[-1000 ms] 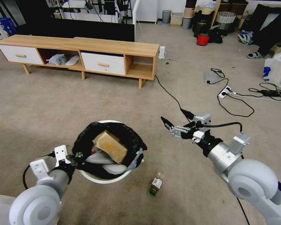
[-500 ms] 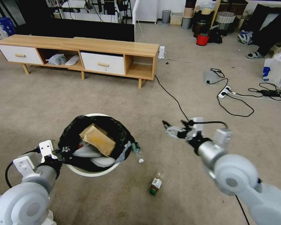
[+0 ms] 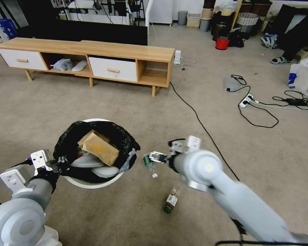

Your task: Pick up the trash bin and place the garbage on the floor into it.

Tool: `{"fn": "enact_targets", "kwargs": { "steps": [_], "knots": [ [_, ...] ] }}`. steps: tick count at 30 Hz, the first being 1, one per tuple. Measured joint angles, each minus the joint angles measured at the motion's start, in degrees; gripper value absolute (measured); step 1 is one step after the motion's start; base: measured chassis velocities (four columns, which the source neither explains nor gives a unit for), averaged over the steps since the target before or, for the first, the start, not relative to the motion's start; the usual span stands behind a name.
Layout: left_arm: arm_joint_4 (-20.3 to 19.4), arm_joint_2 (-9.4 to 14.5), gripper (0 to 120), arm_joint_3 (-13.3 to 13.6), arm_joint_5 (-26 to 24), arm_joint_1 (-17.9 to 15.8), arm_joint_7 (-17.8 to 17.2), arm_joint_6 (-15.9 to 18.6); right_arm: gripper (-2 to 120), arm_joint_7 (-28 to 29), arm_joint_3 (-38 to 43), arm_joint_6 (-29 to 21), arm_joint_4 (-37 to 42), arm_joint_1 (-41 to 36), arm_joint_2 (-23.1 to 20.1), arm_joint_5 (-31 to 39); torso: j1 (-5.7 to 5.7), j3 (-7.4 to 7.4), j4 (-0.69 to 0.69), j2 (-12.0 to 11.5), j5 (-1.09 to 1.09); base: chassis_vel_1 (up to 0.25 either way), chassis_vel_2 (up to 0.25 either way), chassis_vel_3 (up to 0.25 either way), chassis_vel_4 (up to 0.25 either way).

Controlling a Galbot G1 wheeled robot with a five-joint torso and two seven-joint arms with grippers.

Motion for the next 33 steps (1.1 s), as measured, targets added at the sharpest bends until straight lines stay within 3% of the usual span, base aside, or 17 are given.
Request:
{"fn": "enact_targets", "kwargs": {
  "steps": [16,33],
  "knots": [
    [1.89,1.01,1,-0.42,-0.5,-1.81,0.51,-0.14,100,1.34,3.11,-0.04,-8.9,-11.2,3.87,-5.25,0.0,-0.01,-0.03,0.0,0.01,0.0,0.0,0.0,0.0],
    [2.17,0.66,1,0.0,1.17,-1.75,1.15,-0.56,100,1.91,7.74,-0.06,-15.8,-16.05,10.43,-11.9,0.0,-0.01,-0.02,0.0,0.01,0.0,0.0,0.0,0.0]
  ]
}}
